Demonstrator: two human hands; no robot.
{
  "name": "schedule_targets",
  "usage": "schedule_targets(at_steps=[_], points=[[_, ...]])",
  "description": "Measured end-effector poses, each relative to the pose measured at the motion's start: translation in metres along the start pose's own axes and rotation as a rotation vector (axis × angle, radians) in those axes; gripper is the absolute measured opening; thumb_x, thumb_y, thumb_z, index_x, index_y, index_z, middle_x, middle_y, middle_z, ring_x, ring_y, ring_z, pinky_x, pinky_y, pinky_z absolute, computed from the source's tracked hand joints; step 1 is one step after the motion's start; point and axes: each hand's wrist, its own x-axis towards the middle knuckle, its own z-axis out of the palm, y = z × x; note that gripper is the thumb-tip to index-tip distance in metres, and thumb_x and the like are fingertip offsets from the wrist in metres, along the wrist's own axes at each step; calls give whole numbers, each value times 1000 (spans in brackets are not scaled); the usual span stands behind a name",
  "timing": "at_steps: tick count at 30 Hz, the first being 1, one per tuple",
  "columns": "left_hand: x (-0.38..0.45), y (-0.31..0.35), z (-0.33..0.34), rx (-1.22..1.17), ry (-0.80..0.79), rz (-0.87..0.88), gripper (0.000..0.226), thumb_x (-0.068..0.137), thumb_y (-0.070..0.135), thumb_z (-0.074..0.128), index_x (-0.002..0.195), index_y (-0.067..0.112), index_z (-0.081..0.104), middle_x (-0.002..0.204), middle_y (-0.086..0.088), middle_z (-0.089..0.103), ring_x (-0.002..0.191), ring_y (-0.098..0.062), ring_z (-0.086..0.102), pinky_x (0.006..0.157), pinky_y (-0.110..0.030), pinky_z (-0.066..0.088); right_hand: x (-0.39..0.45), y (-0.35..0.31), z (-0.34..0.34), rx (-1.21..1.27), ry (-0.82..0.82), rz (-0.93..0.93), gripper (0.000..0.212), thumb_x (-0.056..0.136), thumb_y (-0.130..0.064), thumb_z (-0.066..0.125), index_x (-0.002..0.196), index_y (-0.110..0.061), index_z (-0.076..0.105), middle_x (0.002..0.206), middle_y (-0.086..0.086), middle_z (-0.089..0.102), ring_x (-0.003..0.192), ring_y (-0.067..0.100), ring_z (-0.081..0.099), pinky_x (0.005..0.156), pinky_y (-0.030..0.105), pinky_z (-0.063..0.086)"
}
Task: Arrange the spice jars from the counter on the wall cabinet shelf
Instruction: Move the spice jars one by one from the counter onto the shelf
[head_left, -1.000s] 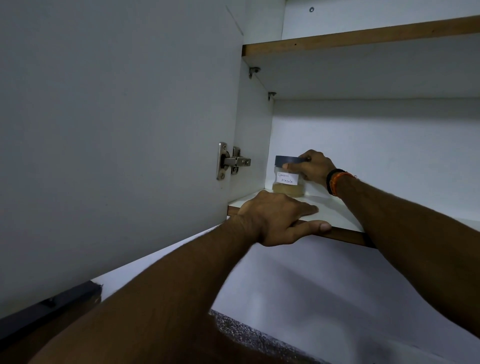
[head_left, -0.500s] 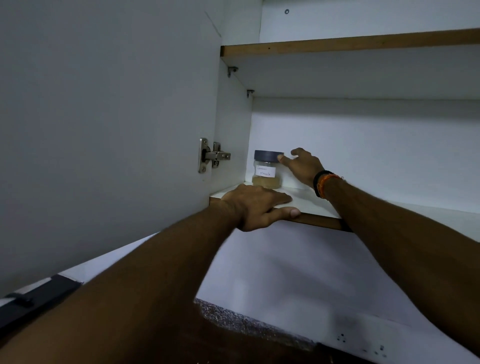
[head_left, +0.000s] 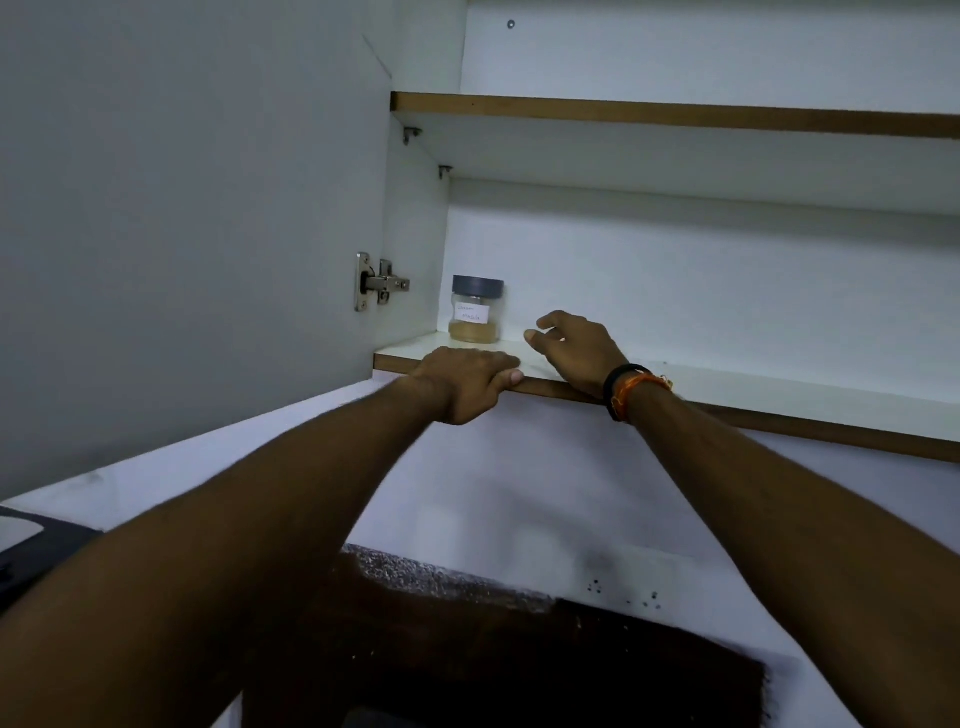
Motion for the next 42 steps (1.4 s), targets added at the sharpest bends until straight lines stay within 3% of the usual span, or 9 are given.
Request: schedule_targets(at_steps=[2, 7, 10, 14, 21, 34, 42], points=[[-9, 9, 7, 54, 71, 5, 49, 106, 48, 24, 142, 22, 44, 143, -4, 54, 131, -28, 49, 107, -46, 33, -23, 5, -1, 8, 56, -24, 40, 100, -39, 53, 131, -17, 61, 127, 5, 65, 119, 23, 58, 104, 38, 44], [-43, 31, 37, 32, 217, 36, 63, 104, 48, 34, 158, 17, 22, 164, -8, 25, 151, -32, 19, 122, -52, 9, -84, 26, 10, 40, 272, -233, 24, 96, -19, 58, 117, -11, 68, 116, 6, 67, 109, 21, 62, 95, 42, 51], [-72, 48, 54, -59, 299, 125, 63, 102, 38, 46, 157, 14, 27, 164, -13, 22, 151, -35, 19, 120, -50, 16, -119, 41, 20, -22, 353, -312, 23, 91, -9, 58, 111, -8, 70, 110, 8, 68, 104, 26, 61, 90, 44, 50], [-112, 75, 94, -113, 210, 186, 63, 98, 32, 50, 154, 11, 33, 163, -14, 25, 148, -36, 26, 118, -49, 24, -171, 63, 52, 70, 367, -171, 21, 91, -10, 59, 108, -8, 71, 110, 7, 70, 105, 24, 63, 92, 44, 53], [-172, 121, 166, -246, -16, 109, 60, 93, 25, 59, 148, 10, 42, 160, -14, 31, 142, -35, 35, 112, -46, 30, -268, 98, 115, 146, 156, 104, 25, 86, -2, 58, 106, -12, 70, 104, 4, 70, 100, 21, 64, 91, 41, 54], [-290, 155, 279, -347, -498, -71, 67, 90, 28, 61, 150, 13, 35, 155, -13, 35, 140, -35, 34, 112, -48, 30, -397, 154, 182, -4, -282, 332, 28, 94, -9, 51, 117, -13, 67, 114, 10, 66, 105, 29, 62, 88, 35, 49], [-359, 160, 315, -417, -721, -225, 76, 89, 34, 65, 153, 14, 30, 160, -13, 27, 145, -33, 27, 117, -48, 24, -475, 163, 225, -67, -562, 435, 38, 90, -13, 57, 127, -13, 64, 128, 12, 62, 119, 32, 56, 103, 38, 44]])
